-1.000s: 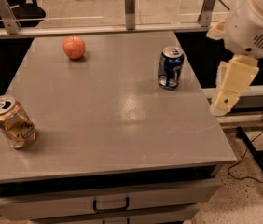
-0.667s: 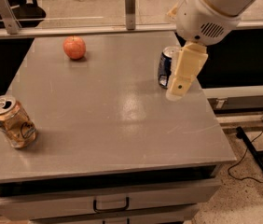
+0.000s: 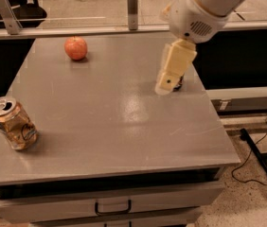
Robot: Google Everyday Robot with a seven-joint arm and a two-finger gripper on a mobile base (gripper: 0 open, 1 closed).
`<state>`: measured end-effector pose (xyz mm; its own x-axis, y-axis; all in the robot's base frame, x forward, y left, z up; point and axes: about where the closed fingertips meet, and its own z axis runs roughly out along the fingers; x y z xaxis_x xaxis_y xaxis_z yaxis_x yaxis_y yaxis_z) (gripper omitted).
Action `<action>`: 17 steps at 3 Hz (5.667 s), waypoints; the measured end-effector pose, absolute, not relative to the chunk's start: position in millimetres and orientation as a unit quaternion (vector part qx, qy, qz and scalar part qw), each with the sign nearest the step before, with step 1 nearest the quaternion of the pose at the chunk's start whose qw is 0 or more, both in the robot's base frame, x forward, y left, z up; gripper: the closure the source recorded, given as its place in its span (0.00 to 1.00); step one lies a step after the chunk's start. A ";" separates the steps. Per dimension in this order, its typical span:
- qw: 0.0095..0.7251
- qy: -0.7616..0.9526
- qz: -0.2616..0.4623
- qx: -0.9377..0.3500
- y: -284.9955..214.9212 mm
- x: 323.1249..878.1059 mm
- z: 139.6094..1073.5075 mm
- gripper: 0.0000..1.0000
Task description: Pick apple
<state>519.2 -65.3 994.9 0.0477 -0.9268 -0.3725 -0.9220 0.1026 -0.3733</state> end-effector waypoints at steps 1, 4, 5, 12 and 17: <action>0.310 0.676 0.017 -0.668 -18.1 566.1 992.8 0.00; 0.368 0.667 0.070 -0.644 104.8 654.5 978.4 0.00; 0.387 0.680 0.086 -0.616 116.3 669.9 967.5 0.00; 0.413 0.756 0.206 -0.464 193.1 802.5 853.5 0.64; 0.372 0.606 0.313 -0.630 107.7 655.1 939.8 1.00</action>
Offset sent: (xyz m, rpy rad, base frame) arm 0.1630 0.1766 -0.0124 0.2771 -0.0277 0.0636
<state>655.1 107.7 939.8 0.0700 -0.5298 -0.8452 -0.9959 0.0114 -0.0896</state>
